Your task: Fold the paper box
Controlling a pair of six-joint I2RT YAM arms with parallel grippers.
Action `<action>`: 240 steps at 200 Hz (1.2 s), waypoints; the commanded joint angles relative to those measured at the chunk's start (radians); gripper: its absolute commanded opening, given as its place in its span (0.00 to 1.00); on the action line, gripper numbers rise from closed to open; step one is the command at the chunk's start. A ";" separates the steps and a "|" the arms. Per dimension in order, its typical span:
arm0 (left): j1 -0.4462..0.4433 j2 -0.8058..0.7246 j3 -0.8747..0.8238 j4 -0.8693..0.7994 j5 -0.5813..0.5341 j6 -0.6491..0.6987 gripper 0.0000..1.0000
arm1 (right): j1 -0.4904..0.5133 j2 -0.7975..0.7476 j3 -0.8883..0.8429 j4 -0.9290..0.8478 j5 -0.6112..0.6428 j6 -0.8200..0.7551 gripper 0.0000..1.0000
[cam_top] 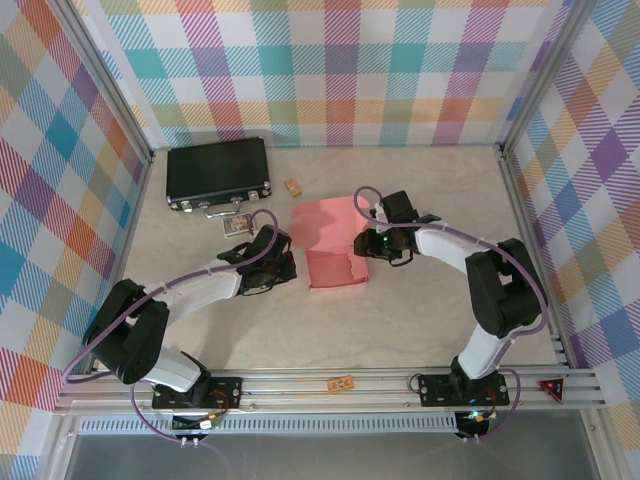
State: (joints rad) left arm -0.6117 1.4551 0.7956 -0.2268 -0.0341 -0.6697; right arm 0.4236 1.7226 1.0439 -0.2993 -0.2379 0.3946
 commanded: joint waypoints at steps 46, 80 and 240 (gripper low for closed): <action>0.010 -0.021 -0.016 0.029 0.024 -0.017 0.08 | 0.026 0.052 0.035 -0.014 0.031 0.007 0.38; 0.010 -0.011 -0.019 0.038 0.029 -0.019 0.08 | 0.048 0.056 0.050 -0.042 0.102 0.001 0.34; 0.010 0.018 -0.057 0.203 0.163 -0.019 0.26 | 0.126 0.078 0.093 -0.137 0.325 0.004 0.27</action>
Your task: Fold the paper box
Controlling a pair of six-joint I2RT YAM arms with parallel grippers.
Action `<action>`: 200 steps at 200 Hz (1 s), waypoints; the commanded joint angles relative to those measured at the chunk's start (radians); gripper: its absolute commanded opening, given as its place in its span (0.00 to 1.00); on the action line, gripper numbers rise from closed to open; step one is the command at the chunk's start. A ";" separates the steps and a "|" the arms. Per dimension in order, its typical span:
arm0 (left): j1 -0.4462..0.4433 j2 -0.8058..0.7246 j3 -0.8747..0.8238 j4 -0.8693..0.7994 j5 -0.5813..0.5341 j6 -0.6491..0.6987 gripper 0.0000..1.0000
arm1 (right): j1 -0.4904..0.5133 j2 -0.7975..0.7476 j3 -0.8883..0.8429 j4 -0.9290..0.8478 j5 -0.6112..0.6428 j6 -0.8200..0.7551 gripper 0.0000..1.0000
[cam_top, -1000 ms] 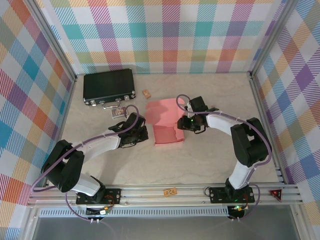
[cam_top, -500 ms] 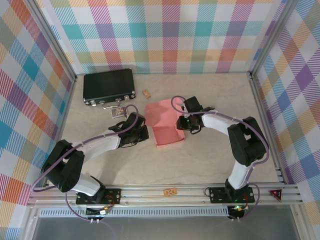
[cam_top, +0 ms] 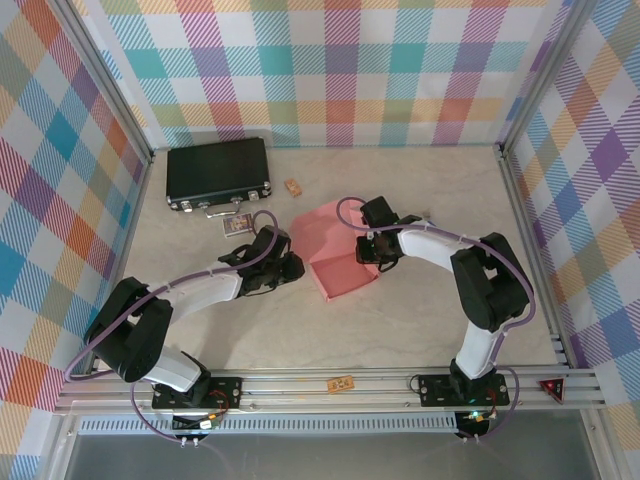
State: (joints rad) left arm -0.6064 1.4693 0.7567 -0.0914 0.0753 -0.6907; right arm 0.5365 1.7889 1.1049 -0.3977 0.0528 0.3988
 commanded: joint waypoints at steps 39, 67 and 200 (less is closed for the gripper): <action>0.005 0.005 -0.030 0.115 0.086 -0.002 0.27 | 0.016 0.017 0.036 -0.046 0.044 0.015 0.27; 0.005 -0.051 -0.042 0.102 0.035 0.016 0.34 | 0.017 0.020 0.041 -0.052 0.044 0.021 0.27; 0.127 0.000 0.023 0.223 0.110 0.195 0.47 | 0.017 0.012 0.036 -0.061 0.044 0.028 0.26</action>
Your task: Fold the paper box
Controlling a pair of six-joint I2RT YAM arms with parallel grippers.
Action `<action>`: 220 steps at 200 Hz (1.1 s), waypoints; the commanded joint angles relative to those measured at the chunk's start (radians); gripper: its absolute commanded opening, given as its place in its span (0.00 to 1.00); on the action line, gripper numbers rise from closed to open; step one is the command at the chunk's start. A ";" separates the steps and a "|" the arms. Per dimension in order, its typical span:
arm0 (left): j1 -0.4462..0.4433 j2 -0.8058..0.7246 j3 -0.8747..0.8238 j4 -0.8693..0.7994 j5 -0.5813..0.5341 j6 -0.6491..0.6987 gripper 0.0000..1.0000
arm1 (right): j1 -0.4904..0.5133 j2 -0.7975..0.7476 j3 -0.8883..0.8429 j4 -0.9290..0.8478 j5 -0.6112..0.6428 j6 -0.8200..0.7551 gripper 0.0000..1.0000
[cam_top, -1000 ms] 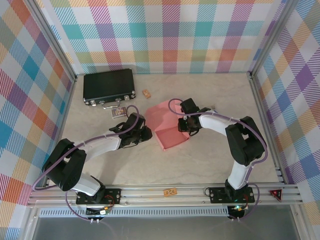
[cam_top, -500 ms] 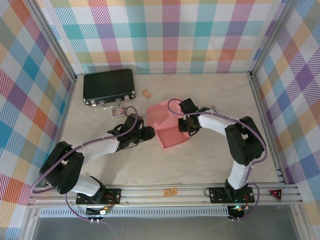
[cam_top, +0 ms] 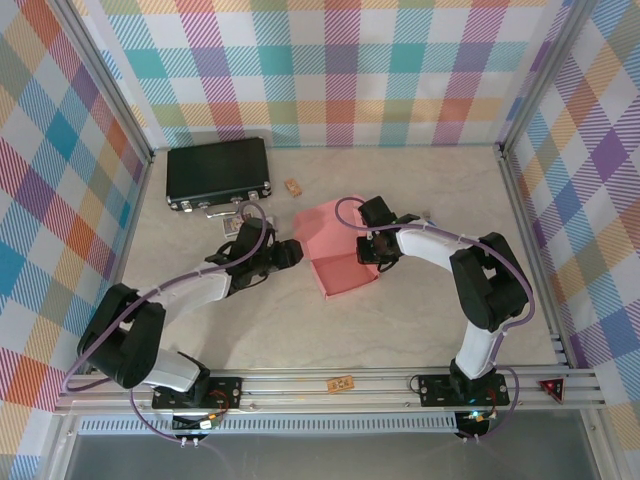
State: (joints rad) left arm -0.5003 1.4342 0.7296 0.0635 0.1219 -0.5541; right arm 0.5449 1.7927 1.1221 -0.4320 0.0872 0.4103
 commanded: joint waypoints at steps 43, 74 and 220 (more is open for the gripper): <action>0.033 0.079 0.109 0.080 0.133 0.125 0.27 | 0.009 0.008 0.021 -0.034 0.013 0.016 0.26; 0.034 0.121 0.155 0.039 0.156 0.166 0.13 | 0.010 0.008 0.022 -0.035 0.013 0.021 0.26; 0.034 0.143 0.199 0.028 0.182 0.259 0.00 | 0.062 0.061 0.077 -0.114 0.224 -0.006 0.22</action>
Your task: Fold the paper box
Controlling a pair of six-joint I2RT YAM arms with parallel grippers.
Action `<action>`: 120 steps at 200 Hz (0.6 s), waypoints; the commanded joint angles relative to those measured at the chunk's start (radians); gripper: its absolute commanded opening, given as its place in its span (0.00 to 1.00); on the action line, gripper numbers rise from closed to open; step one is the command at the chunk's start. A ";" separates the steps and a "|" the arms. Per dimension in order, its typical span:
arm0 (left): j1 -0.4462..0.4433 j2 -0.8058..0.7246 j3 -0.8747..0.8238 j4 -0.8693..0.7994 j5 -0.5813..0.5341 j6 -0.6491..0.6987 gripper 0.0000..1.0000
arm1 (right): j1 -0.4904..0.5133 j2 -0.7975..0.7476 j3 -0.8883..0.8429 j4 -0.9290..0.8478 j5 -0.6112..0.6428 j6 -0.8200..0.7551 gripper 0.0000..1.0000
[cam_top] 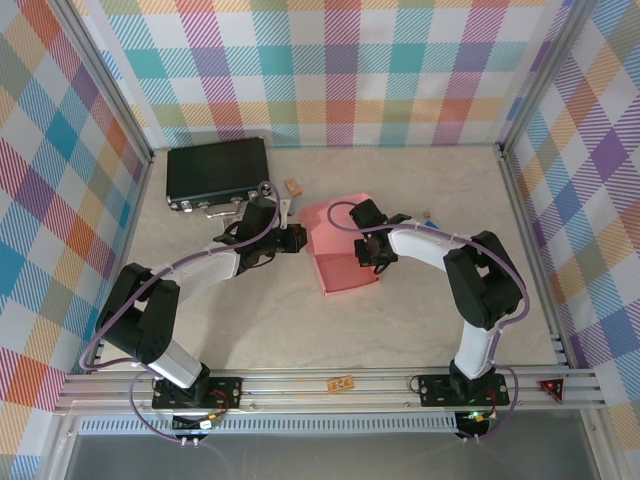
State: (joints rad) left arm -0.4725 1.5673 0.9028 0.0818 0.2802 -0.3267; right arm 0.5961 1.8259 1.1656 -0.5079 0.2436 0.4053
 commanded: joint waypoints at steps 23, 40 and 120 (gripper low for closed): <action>0.007 0.013 0.028 0.010 0.021 0.035 0.00 | 0.022 0.043 0.050 -0.055 0.103 0.005 0.21; 0.006 0.016 0.030 0.010 0.026 0.035 0.00 | 0.028 0.054 0.057 -0.064 0.129 0.012 0.21; 0.006 0.031 0.039 0.003 0.030 0.037 0.00 | 0.044 0.087 0.064 -0.089 0.210 0.041 0.16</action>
State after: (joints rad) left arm -0.4721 1.5867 0.9150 0.0830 0.2806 -0.3164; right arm 0.6380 1.8809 1.2175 -0.5526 0.3927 0.4110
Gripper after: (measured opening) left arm 0.047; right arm 0.169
